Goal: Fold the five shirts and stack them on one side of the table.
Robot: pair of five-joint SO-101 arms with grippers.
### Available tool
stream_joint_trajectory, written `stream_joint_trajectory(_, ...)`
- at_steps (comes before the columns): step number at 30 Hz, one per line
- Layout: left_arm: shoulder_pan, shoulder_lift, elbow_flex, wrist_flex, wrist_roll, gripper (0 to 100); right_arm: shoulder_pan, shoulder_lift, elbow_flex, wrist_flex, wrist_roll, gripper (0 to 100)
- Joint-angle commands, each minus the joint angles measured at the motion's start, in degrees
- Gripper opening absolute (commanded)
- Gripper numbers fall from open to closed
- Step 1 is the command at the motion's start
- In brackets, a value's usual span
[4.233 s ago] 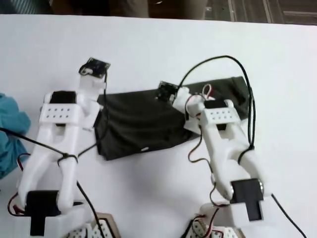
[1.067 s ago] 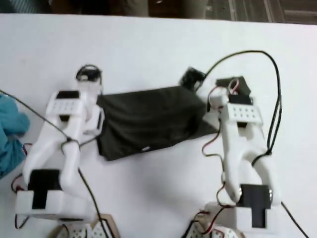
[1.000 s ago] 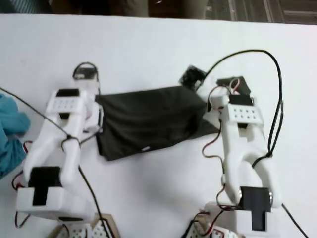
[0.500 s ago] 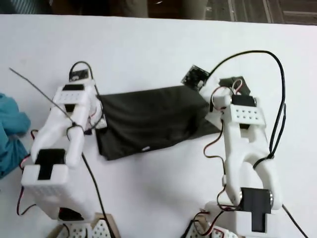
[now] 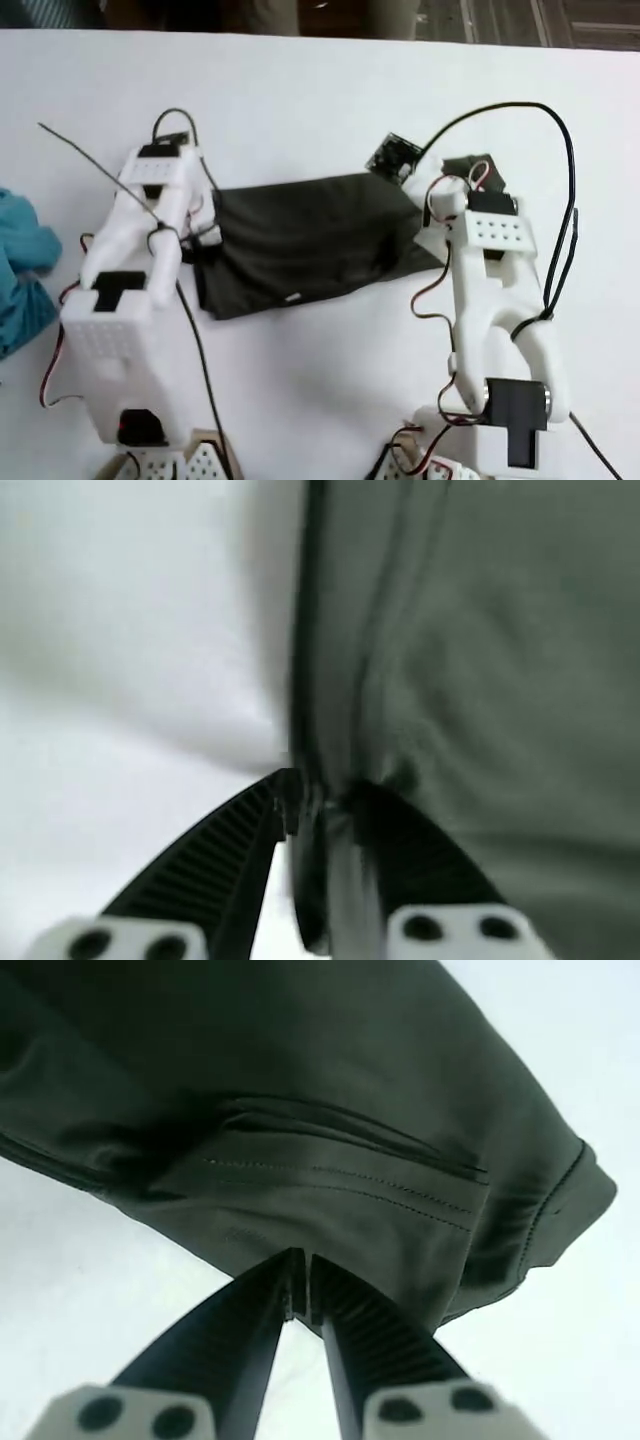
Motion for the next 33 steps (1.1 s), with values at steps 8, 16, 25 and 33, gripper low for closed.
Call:
stream_joint_trajectory(8,0.44,2.02,-2.95,0.09,-0.26,2,0.04,-3.12,-2.81,0.04,-0.09,2.2)
stream_joint_trajectory(16,-11.69,-2.81,-9.45,2.99,-5.10,2,0.13,-3.12,-2.81,0.04,-0.09,2.2)
stream_joint_trajectory(25,-17.23,-3.43,-16.22,11.25,-12.22,2,-0.04,-3.12,-2.90,-0.04,-0.09,2.2)
stream_joint_trajectory(33,-5.19,-3.69,-23.87,16.88,-10.64,2,1.71,-3.12,-2.55,0.04,-0.09,2.2)
